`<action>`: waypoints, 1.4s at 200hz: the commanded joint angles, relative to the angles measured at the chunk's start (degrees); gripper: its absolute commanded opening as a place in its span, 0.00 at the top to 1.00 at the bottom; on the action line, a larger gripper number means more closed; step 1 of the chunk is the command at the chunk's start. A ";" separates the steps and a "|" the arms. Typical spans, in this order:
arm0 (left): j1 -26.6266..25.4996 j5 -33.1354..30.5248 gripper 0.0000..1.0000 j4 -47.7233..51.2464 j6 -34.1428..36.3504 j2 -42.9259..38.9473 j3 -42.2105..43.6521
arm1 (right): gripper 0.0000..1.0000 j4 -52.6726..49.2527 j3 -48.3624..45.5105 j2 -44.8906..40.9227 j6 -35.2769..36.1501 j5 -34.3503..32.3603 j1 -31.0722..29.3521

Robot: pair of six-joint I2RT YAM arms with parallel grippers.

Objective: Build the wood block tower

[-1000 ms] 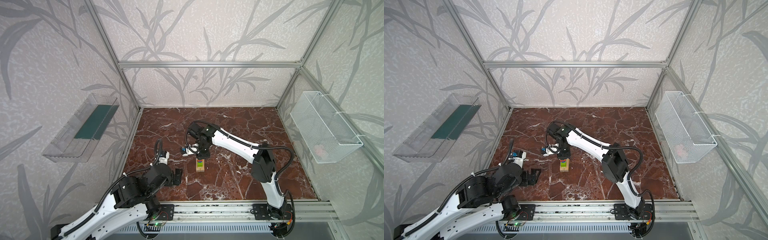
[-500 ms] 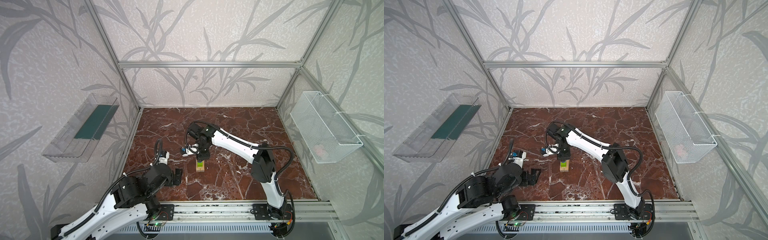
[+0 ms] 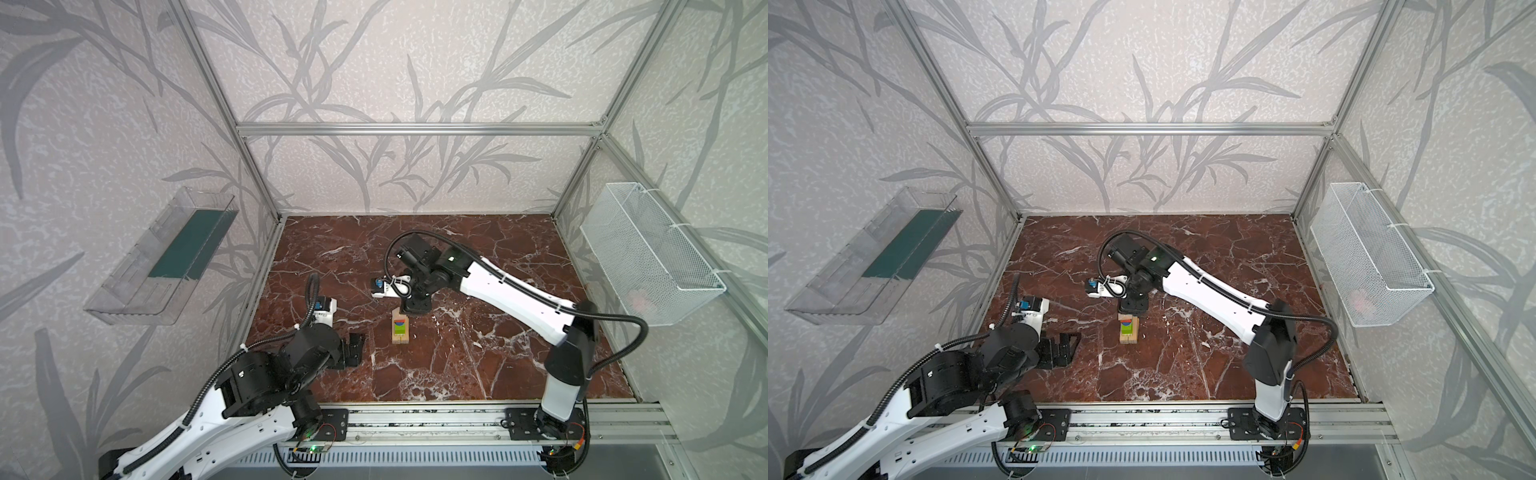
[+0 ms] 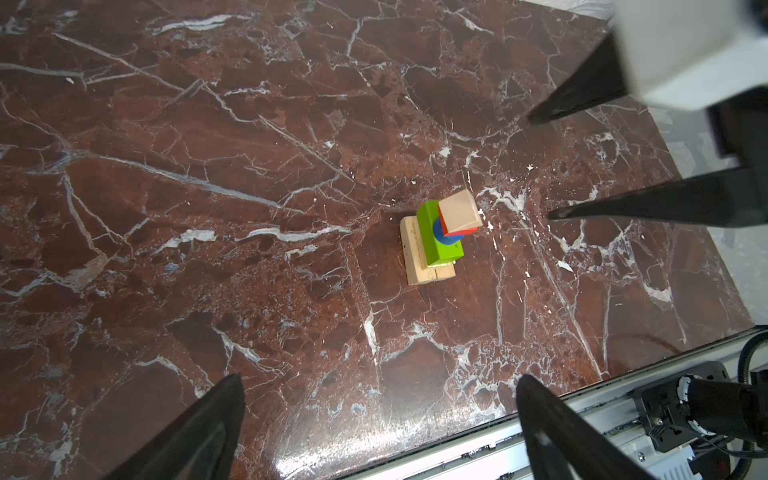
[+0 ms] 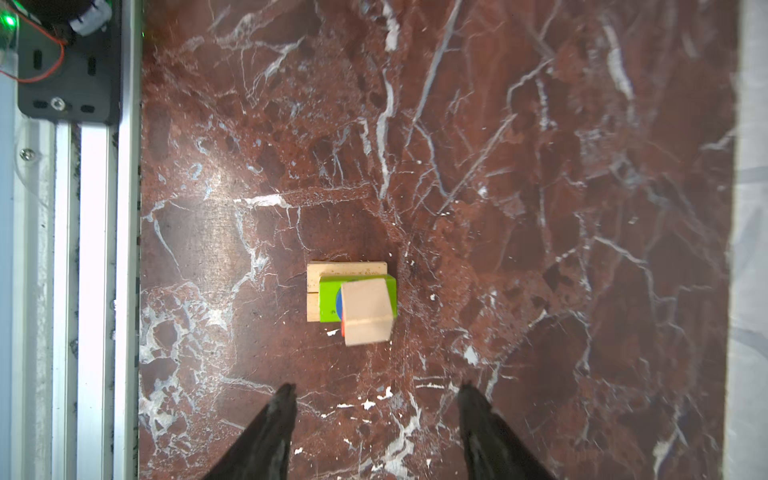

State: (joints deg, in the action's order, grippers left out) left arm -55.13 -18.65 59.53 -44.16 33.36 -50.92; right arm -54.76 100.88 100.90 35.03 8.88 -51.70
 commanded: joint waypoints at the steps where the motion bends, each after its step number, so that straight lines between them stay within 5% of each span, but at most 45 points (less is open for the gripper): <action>1: -0.04 -5.13 0.01 -0.50 1.80 2.00 -2.15 | 0.31 10.02 -8.20 -9.41 -12.54 -0.35 4.17; 34: 2.07 -9.34 0.01 -8.19 4.46 6.30 -0.85 | 0.22 20.66 -25.11 -23.83 -30.76 -7.28 14.83; 58: 11.76 -6.13 0.01 -16.55 6.71 11.06 1.79 | 0.15 26.72 -38.94 -33.00 -38.56 -15.71 24.47; 79: 23.25 -4.14 0.00 -25.11 7.38 14.40 5.18 | 0.08 31.84 -49.47 -37.97 -41.46 -21.57 32.56; 128: 43.59 -17.89 0.01 -51.33 19.74 25.16 13.87 | 0.00 58.84 -68.85 -34.06 -39.96 -33.67 41.93; 160: 51.89 -14.85 0.01 -69.73 26.11 33.56 20.85 | 0.01 78.27 -75.58 -25.60 -35.86 -31.64 44.23; 176: 52.51 -11.83 0.01 -81.65 31.46 39.12 24.24 | 0.01 80.21 -74.70 -24.27 -34.64 -26.23 44.61; 195: 52.82 -13.38 0.00 -96.86 33.47 44.85 28.05 | 0.01 96.21 -78.45 -20.70 -30.90 -19.69 44.76; 221: 53.41 -7.06 0.00 -108.10 39.15 48.46 29.80 | 0.01 99.15 -77.74 -17.90 -31.86 -12.52 45.98; 248: 54.15 2.25 0.00 -124.42 41.90 55.74 34.88 | 0.01 116.13 -82.36 -10.15 -28.76 -6.00 45.81; 266: 54.16 4.26 0.00 -121.75 42.51 56.90 33.19 | 0.01 107.25 -78.71 -11.51 -31.44 -12.25 45.81; 280: 54.35 1.36 0.01 -112.47 41.09 56.11 28.97 | 0.01 112.20 -79.73 -9.57 -31.36 -12.80 45.77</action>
State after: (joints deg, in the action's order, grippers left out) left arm -1.26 -18.90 -53.91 -4.99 90.32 -17.45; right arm 48.99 20.10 90.13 4.10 -2.50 -6.04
